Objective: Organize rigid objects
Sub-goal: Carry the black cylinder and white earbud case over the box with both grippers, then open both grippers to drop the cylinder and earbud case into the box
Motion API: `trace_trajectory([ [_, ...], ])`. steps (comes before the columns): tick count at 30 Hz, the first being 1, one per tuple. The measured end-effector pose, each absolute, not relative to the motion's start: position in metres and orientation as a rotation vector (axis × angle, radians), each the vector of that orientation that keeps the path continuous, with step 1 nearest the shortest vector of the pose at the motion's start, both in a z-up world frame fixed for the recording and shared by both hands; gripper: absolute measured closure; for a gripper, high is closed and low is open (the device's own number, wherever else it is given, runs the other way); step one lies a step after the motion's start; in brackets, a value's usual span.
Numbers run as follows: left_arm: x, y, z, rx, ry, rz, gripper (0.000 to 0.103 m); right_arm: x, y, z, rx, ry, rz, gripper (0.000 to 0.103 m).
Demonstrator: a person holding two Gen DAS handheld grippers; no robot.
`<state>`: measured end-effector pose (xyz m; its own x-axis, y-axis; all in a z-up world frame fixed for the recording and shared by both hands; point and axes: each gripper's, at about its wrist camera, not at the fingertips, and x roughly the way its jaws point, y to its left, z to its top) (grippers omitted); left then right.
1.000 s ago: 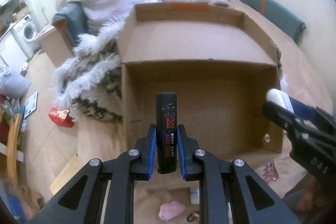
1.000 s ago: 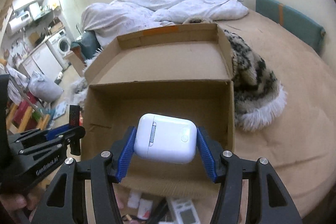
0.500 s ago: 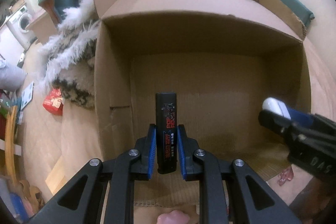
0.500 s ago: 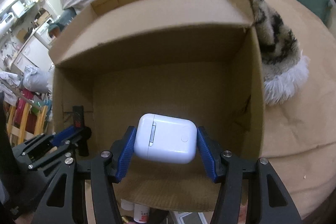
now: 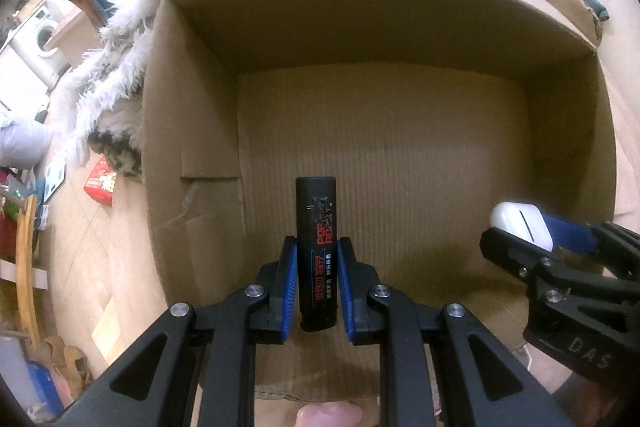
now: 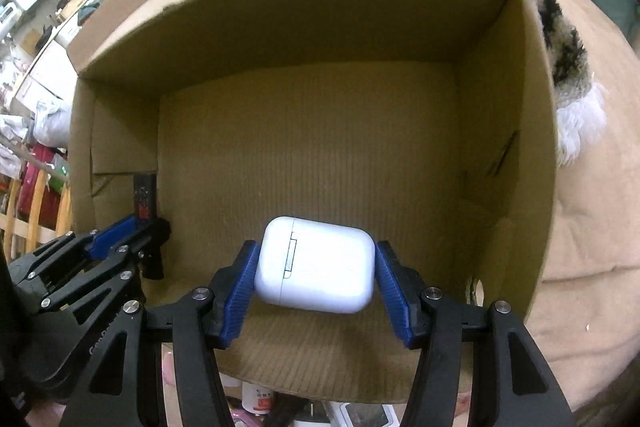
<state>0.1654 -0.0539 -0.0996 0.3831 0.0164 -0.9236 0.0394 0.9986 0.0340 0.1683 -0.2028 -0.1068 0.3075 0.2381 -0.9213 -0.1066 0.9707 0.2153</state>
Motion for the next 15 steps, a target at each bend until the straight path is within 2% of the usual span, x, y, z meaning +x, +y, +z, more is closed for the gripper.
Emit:
trace_trajectory([
  [9, 0.168, -0.054, -0.11, 0.059, 1.196, 0.0, 0.086, 0.177, -0.192, -0.115, 0.084, 1.254, 0.192, 0.042],
  [15, 0.163, -0.059, -0.099, 0.067, 1.146, 0.008, 0.086, 0.179, -0.195, -0.109, 0.122, 1.228, 0.194, 0.042],
])
